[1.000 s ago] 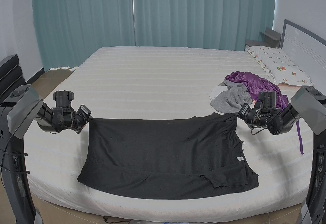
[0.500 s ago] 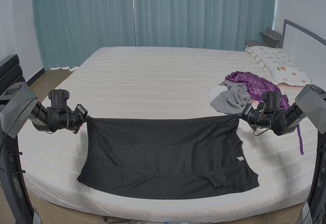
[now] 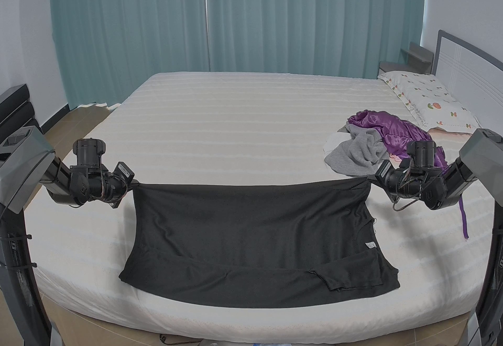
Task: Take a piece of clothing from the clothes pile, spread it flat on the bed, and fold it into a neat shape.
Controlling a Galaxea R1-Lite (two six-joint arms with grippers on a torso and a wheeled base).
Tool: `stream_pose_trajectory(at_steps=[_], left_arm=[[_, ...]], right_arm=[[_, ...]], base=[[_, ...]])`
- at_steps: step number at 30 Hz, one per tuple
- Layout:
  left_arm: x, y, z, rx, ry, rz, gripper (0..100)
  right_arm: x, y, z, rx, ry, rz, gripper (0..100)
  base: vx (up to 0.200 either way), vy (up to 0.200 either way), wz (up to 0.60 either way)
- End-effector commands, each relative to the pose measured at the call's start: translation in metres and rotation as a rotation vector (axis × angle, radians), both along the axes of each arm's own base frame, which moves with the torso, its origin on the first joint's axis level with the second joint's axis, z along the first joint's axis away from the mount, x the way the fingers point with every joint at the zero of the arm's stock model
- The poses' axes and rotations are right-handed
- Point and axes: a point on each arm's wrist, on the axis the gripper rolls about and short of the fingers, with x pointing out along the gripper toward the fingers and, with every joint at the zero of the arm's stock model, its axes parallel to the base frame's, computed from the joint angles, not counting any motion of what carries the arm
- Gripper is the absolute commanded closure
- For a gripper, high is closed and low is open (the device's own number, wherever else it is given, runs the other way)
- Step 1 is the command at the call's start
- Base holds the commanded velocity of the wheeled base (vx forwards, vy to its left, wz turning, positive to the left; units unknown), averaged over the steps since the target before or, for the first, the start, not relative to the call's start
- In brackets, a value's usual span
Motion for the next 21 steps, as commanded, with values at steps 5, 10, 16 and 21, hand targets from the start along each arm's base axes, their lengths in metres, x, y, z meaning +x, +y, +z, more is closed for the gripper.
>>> stream_pose_trajectory(at_steps=[5, 10, 16, 21], left_arm=[[-0.005, 0.001, 0.006, 0.002, -0.002, 0.003, 100], [-0.01, 0.0, 0.011, 0.009, -0.004, -0.004, 100], [-0.019, -0.001, 0.02, 0.02, -0.014, -0.011, 100], [-0.023, -0.001, 0.025, 0.023, -0.021, -0.013, 100]], right_arm=[[-0.008, -0.003, 0.006, 0.006, 0.002, 0.0, 100], [-0.017, -0.004, 0.007, 0.019, 0.015, 0.017, 100], [-0.026, -0.007, 0.013, 0.028, 0.015, 0.025, 100], [-0.033, -0.009, 0.016, 0.041, 0.022, 0.044, 100]], base=[[0.0, 0.0, 0.0], [0.0, 0.0, 0.0], [0.0, 0.0, 0.0], [0.0, 0.0, 0.0]])
